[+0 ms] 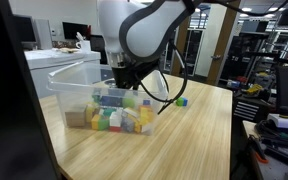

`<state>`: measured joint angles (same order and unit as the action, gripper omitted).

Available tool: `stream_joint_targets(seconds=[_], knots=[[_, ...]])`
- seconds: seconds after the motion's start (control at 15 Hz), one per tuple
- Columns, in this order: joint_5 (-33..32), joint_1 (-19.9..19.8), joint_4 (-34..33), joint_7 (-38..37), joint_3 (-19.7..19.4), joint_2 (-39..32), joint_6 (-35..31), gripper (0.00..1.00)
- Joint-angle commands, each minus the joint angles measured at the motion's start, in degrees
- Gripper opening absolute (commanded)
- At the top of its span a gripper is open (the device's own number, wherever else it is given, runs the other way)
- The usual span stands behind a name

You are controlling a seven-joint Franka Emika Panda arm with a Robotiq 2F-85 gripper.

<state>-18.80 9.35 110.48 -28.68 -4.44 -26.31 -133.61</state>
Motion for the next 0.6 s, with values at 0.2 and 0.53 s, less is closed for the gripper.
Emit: stream_joint_targets(seconds=[0.2,0.53], knots=[[0.68,0.37,0.45,0.41,-0.46,-0.76,-0.8,0.75],[0.54,0.26,0.78,1.51,-0.2,-0.51,-1.29,0.56]])
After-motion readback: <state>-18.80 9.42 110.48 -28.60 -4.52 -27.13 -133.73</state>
